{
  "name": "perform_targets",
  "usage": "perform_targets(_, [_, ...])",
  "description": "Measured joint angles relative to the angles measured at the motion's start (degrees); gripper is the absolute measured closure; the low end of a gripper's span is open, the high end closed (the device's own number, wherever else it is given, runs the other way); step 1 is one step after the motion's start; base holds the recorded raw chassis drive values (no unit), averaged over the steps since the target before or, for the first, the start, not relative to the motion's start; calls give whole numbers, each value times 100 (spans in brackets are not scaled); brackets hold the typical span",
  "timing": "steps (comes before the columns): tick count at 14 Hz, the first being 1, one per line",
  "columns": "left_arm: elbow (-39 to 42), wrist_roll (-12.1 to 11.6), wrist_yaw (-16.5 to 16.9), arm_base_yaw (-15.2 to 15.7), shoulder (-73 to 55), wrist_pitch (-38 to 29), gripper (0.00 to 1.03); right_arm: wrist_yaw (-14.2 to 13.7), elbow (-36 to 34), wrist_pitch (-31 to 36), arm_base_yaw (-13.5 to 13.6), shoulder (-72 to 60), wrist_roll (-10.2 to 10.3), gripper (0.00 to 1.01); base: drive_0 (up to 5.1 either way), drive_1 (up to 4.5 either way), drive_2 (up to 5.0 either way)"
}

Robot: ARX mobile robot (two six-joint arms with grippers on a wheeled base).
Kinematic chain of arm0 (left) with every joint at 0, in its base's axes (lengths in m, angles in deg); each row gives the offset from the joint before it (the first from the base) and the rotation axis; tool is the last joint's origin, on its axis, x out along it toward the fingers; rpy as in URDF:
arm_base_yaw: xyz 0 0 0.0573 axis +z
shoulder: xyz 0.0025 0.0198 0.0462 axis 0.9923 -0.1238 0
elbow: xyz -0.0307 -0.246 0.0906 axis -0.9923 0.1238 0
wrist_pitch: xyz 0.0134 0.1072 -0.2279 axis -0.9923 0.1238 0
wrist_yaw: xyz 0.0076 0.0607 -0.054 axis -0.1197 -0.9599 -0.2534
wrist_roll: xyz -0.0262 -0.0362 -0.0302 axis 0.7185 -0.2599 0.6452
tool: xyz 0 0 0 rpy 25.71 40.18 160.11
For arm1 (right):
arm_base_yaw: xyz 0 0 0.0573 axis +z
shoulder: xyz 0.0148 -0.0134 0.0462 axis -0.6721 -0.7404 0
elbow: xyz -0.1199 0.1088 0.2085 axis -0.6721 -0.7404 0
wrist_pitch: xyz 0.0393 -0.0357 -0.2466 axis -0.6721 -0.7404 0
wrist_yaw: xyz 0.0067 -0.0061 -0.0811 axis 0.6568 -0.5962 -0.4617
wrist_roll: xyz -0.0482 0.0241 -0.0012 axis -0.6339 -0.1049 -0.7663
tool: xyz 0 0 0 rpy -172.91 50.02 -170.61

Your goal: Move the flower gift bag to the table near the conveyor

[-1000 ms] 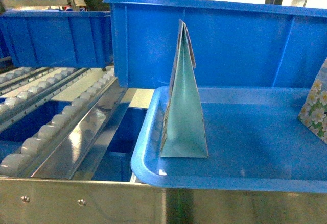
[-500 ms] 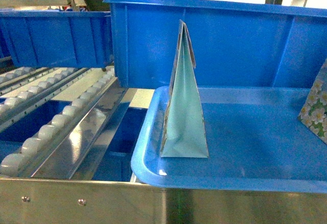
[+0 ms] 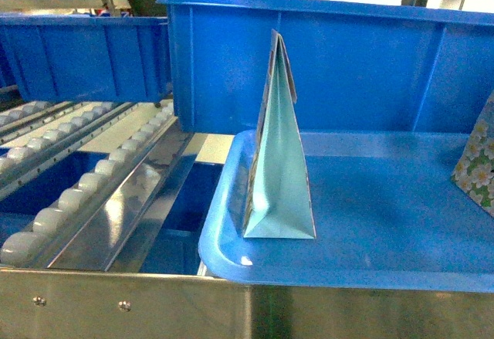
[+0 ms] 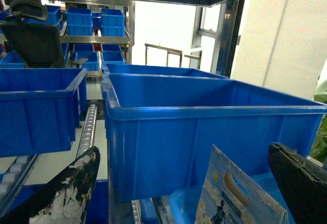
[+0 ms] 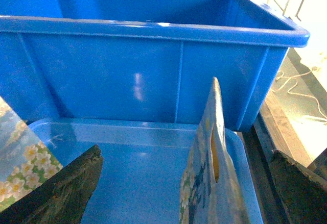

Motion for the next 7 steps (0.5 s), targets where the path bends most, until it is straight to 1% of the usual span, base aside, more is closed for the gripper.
perform_targets(3, [0,-2,2,0,0,2,5,83,0,37,-260,-446,85,3,0,0,0])
perform_targets(6, [0,-2,0,0,0,2,5,245,-2,184,-417,-839,210,3,0,0,0])
perform_targets(7, [0,-2,2,0,0,2,5,267,-13,221,-457,-894,219,3,0,0,0])
